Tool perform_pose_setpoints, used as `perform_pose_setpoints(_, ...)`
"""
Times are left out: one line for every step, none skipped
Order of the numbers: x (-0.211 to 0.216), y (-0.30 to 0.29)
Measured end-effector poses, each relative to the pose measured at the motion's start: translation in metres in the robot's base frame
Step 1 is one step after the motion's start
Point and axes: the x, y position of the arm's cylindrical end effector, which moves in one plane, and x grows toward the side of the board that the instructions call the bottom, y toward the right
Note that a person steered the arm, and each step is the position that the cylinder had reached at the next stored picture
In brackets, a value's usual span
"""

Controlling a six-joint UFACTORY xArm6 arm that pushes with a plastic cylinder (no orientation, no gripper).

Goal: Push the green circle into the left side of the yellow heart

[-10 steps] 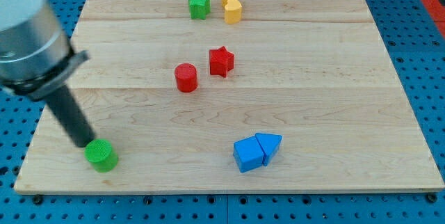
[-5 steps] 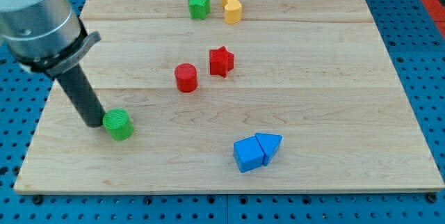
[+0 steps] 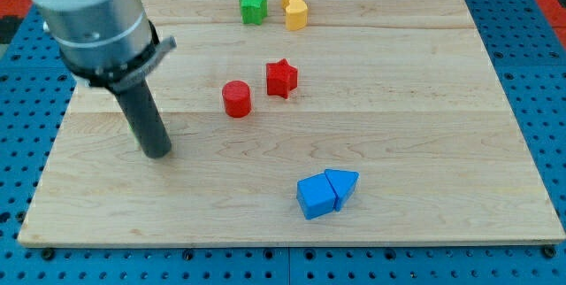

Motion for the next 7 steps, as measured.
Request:
perform_pose_setpoints(-0.006,-0.013)
perform_pose_setpoints(-0.025,-0.034)
perform_pose_setpoints(-0.085,-0.028)
perform_pose_setpoints(-0.124,-0.025)
perform_pose_setpoints(-0.159,0.01)
perform_pose_setpoints(-0.192,0.057)
perform_pose_setpoints(-0.211,0.105)
